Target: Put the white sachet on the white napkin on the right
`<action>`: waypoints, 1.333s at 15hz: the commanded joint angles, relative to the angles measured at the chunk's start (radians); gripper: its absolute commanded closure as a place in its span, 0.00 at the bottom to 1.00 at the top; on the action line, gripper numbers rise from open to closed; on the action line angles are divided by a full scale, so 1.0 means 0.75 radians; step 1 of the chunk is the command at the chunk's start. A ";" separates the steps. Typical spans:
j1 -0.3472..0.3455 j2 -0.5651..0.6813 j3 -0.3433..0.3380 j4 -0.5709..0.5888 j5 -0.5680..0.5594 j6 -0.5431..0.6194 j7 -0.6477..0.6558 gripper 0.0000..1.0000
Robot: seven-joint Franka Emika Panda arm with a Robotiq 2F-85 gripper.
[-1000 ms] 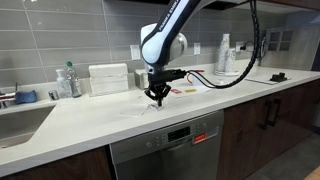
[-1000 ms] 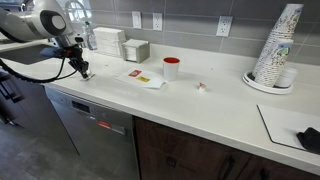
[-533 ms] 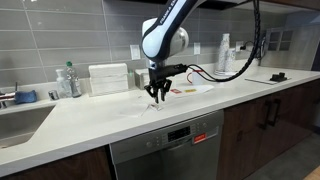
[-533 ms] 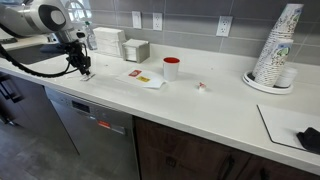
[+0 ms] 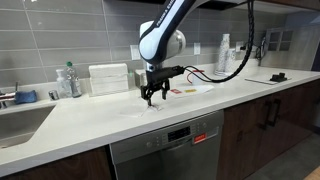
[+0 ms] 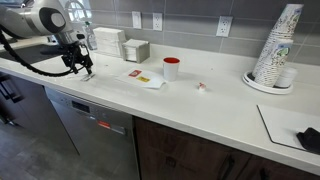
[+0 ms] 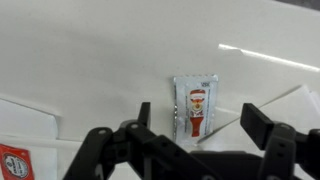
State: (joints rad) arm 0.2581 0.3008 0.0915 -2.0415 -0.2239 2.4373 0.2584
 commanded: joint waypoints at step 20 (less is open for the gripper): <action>-0.073 0.109 0.053 0.028 0.226 0.052 -0.234 0.70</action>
State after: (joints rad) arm 0.2154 0.3585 0.1195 -2.0271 -0.0717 2.4636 0.1150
